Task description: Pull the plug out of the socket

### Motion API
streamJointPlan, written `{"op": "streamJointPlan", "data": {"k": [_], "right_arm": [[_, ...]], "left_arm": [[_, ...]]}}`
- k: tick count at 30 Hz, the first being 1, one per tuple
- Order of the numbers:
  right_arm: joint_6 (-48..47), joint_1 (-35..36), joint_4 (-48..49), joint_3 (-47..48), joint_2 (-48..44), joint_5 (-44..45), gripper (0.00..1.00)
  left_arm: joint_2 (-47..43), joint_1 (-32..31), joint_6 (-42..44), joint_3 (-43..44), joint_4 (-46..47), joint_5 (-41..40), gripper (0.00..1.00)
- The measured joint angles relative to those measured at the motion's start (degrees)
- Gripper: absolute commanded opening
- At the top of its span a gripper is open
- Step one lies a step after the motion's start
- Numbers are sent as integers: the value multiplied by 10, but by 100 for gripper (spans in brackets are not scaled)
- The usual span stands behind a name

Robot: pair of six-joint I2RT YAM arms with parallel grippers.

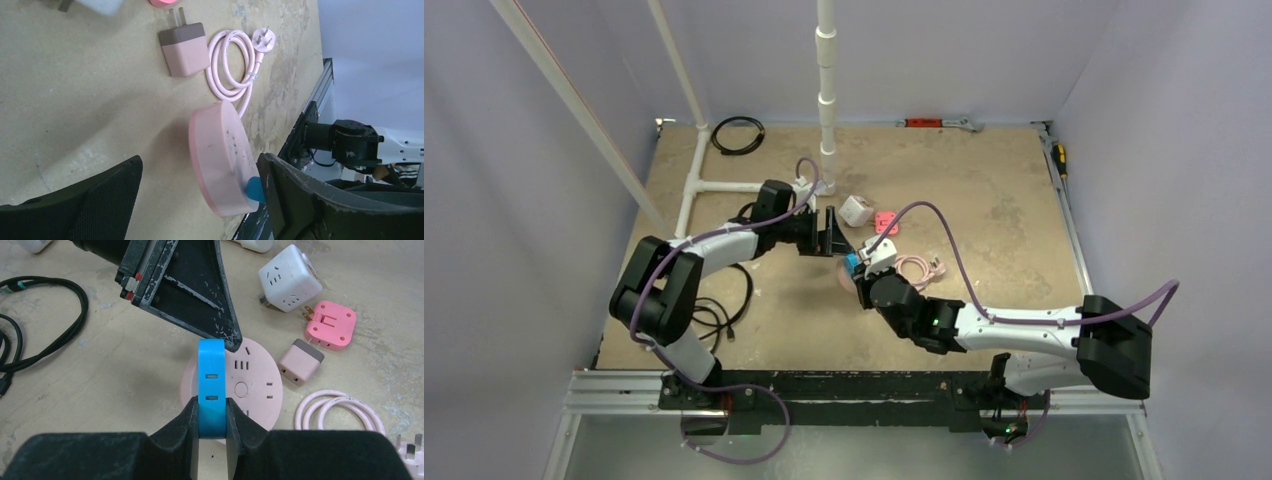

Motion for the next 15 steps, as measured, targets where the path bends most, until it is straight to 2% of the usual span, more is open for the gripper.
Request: {"op": "streamJointPlan", "data": {"k": [6, 11, 15], "right_arm": [[-8, 4, -2, 0, 1, -4, 0], [-12, 4, -3, 0, 1, -7, 0], [-15, 4, -2, 0, 1, -7, 0]], "left_arm": [[6, -18, 0, 0, 6, 12, 82], [13, -23, 4, 6, -1, 14, 53], [22, -27, 5, 8, -2, 23, 39]]}}
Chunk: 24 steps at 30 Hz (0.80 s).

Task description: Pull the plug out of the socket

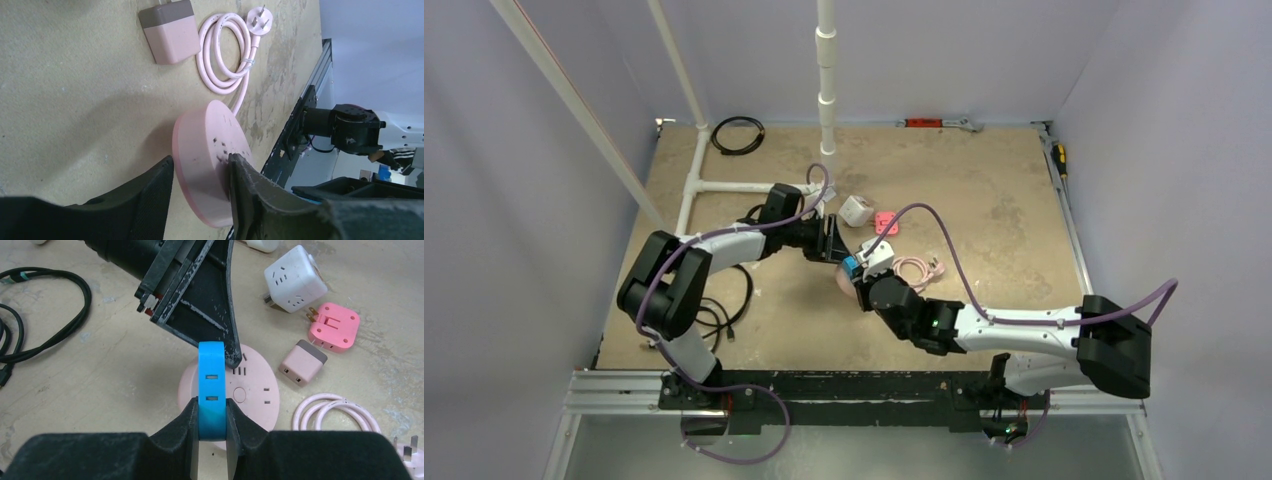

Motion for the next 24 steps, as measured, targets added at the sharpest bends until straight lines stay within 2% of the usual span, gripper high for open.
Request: {"op": "streamJointPlan", "data": {"k": [12, 24], "right_arm": [[8, 1, 1, 0, 8, 12, 0], [56, -3, -2, 0, 11, 13, 0]], "left_arm": [[7, -2, -1, 0, 3, 12, 0], [8, -2, 0, 0, 6, 6, 0]]}}
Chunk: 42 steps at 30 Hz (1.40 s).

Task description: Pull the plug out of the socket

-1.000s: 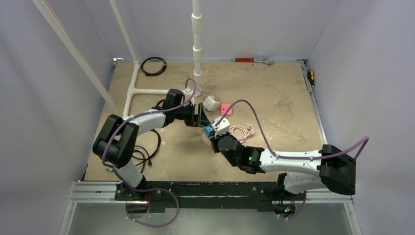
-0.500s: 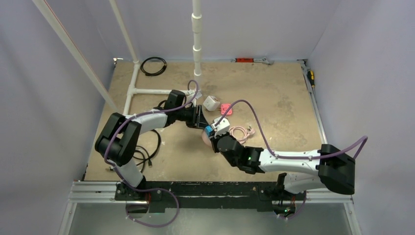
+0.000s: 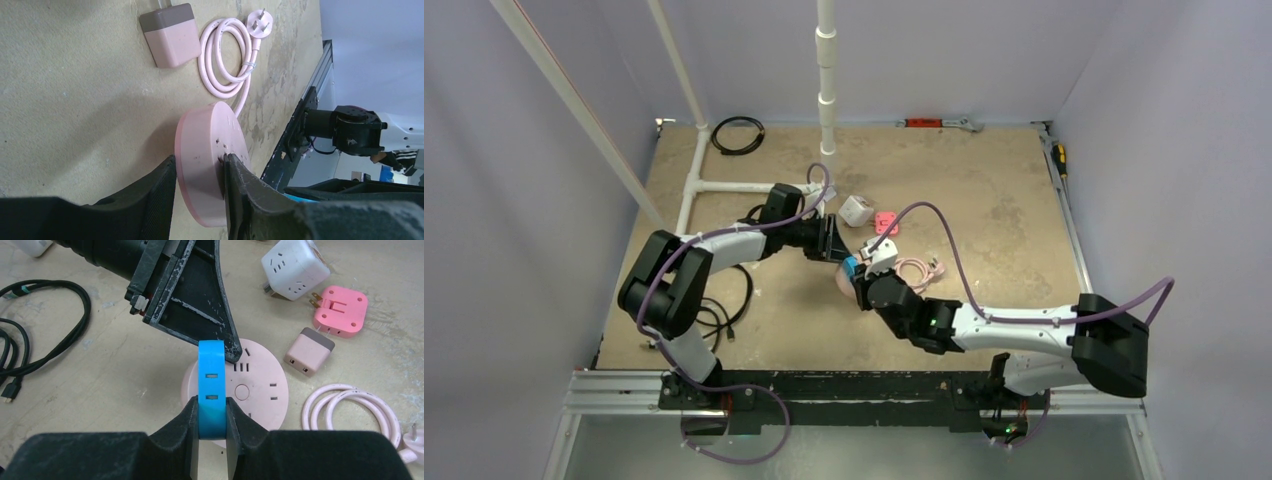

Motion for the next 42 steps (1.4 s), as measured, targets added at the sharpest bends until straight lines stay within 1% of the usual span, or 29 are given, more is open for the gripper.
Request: {"op": "streamJointPlan", "data": {"k": [5, 13, 20, 26, 28, 29, 30, 31, 38, 42], "right_arm": [[25, -29, 2, 0, -1, -33, 0], [57, -88, 27, -26, -22, -129, 0], [76, -118, 44, -39, -23, -181, 0], [83, -126, 49, -44, -22, -207, 1], [81, -129, 49, -40, -15, -214, 15], [80, -129, 47, -37, -10, -216, 24], [80, -129, 44, -32, -3, -217, 31], [79, -129, 40, -27, 4, -217, 35], [70, -134, 21, 1, 42, -214, 44], [66, -134, 12, 13, 55, -212, 43]], "left_arm": [[-6, 0, 0, 0, 1, -17, 0], [-11, 0, 0, 0, 9, -39, 0], [-12, 0, 1, -2, 9, -50, 0], [-12, 0, 1, -5, 8, -53, 0], [-12, 0, 3, -5, 5, -58, 0], [-12, 0, 3, -5, 3, -61, 0], [-12, 0, 5, -5, 0, -66, 0], [-12, 1, 5, -5, -1, -71, 0], [-13, -7, 5, -6, -5, -56, 0], [-13, -7, 5, -6, -5, -51, 0]]}}
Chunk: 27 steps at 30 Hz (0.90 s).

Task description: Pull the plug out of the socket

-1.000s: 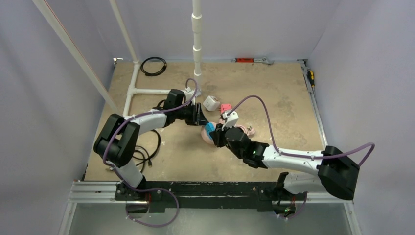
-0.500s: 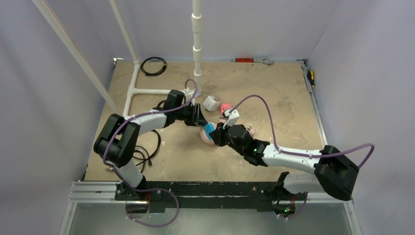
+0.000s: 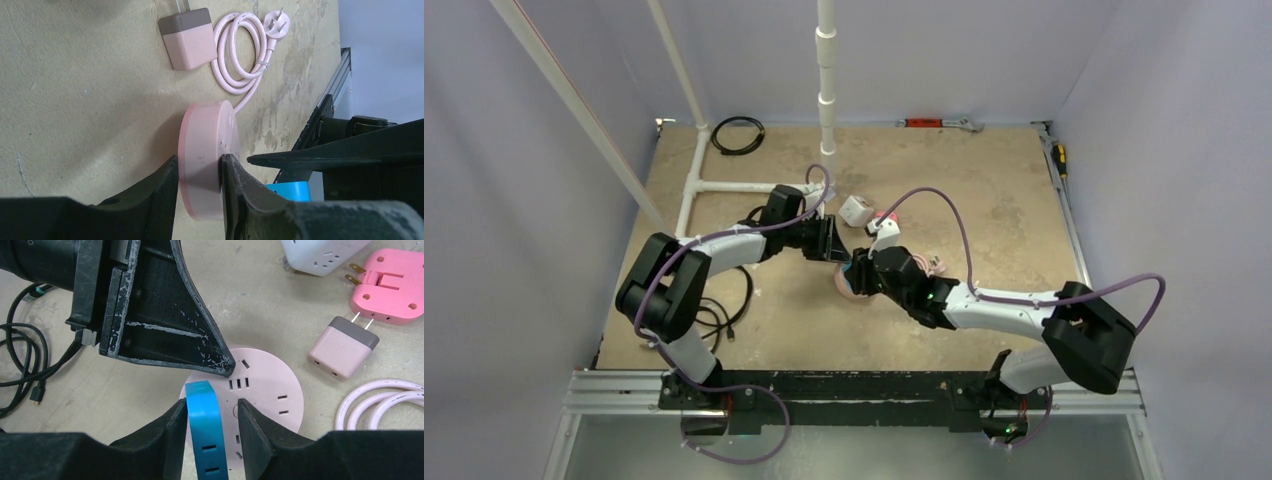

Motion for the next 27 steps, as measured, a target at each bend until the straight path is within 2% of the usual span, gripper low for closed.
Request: {"op": "streamJointPlan", "data": {"k": [8, 13, 23, 27], "right_arm": [[-2, 0, -2, 10, 18, -3, 44], [-3, 0, -2, 10, 18, -7, 39], [-8, 3, -7, 9, 19, -13, 45], [-8, 10, -14, 9, 24, -4, 43]], "left_arm": [[0, 0, 0, 0, 0, 1, 0], [0, 0, 0, 0, 0, 2, 0], [0, 0, 0, 0, -3, 4, 0], [0, 0, 0, 0, -6, 6, 0]]}}
